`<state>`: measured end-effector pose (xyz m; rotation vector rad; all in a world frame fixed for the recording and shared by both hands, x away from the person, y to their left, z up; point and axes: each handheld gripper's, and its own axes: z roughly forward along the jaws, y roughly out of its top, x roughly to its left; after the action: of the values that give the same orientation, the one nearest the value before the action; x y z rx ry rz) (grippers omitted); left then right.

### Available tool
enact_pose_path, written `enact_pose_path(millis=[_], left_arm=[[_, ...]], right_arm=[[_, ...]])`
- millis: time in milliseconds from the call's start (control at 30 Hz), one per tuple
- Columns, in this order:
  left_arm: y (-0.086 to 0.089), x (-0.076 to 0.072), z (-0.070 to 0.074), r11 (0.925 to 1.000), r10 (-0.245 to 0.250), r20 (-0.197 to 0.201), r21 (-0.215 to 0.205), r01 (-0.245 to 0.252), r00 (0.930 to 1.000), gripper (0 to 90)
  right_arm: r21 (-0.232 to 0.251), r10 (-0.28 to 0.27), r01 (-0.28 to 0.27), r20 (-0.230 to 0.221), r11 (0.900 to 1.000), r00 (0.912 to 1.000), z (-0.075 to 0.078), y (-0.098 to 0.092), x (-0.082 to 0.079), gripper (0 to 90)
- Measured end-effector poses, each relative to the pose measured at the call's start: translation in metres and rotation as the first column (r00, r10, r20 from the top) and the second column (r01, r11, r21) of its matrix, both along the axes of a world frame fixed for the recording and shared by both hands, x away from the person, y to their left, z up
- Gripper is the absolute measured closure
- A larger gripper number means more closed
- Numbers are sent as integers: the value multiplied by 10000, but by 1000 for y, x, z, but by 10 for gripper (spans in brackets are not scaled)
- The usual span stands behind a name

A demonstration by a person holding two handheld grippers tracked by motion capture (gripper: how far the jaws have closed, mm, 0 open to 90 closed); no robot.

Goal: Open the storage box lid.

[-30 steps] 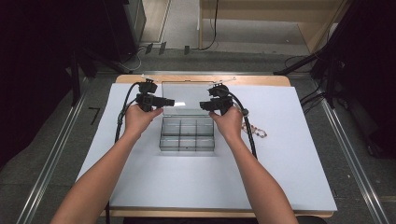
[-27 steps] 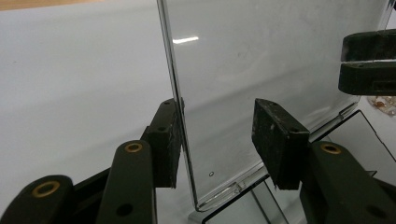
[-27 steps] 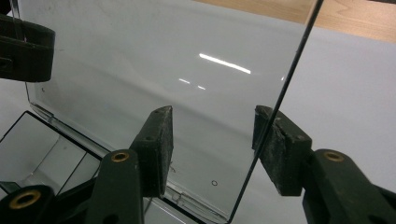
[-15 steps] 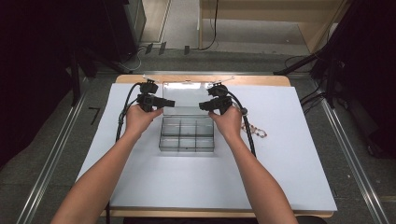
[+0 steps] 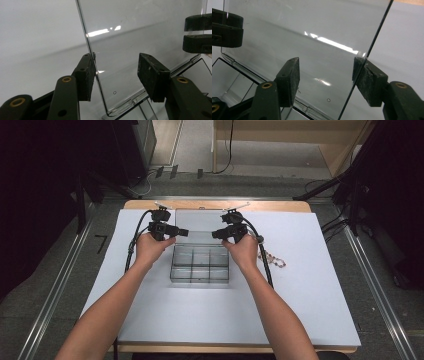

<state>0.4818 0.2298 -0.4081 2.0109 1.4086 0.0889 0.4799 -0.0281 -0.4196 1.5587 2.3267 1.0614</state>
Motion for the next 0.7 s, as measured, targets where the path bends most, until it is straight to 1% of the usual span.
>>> enact_pose_path(millis=[67,133,167,233,333,433,533,700], left_arm=[[0,0,-1,10000,23,-64,-64,-24,10000,488],[0,1,-3,10000,61,-128,-41,-61,9999,487],[0,2,-3,10000,54,-181,-71,-55,9998,482],[-1,3,-5,9999,91,-236,-114,-94,9997,469],[1,4,-6,9999,58,-365,-159,-64,9993,474],[0,4,-7,10000,14,-447,-44,-16,9990,469],[0,5,-8,9999,79,-483,-108,-84,9988,462],[-1,5,-9,10000,42,-550,-7,-43,9985,445]], right_arm=[[-4,2,-2,-95,10000,10000,0,0,0,395],[-9,21,-21,-187,10000,9998,-1,0,1,388],[7,7,-7,-297,10000,9996,-1,0,1,382],[29,8,-7,-376,10000,9993,-2,0,2,378],[102,-8,13,-481,9999,9988,-4,0,3,372],[138,25,-17,-566,9999,9984,-5,1,4,358],[152,-10,20,-639,9999,9980,-6,1,4,353],[84,3,3,-778,10000,9970,-7,1,6,344]])
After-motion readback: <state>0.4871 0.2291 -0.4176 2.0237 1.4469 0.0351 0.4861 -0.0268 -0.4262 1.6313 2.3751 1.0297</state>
